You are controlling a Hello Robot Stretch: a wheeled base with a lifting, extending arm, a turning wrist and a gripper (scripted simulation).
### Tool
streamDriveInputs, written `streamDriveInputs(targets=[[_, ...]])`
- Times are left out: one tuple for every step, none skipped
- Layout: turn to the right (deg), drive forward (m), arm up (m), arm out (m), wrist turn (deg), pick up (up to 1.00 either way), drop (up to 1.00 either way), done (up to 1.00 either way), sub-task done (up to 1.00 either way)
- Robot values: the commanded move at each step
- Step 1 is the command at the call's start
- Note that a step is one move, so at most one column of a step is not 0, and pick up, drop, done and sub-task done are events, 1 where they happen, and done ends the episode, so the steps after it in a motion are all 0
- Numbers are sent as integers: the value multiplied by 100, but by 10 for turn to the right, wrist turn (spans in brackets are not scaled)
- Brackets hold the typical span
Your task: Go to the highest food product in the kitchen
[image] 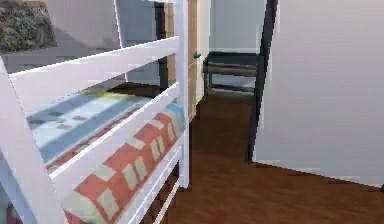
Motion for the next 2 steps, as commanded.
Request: streamDriveInputs(targets=[[90,0,0,0,0,0,0,0,0],[0,100,0,0,0,0,0,0,0]])
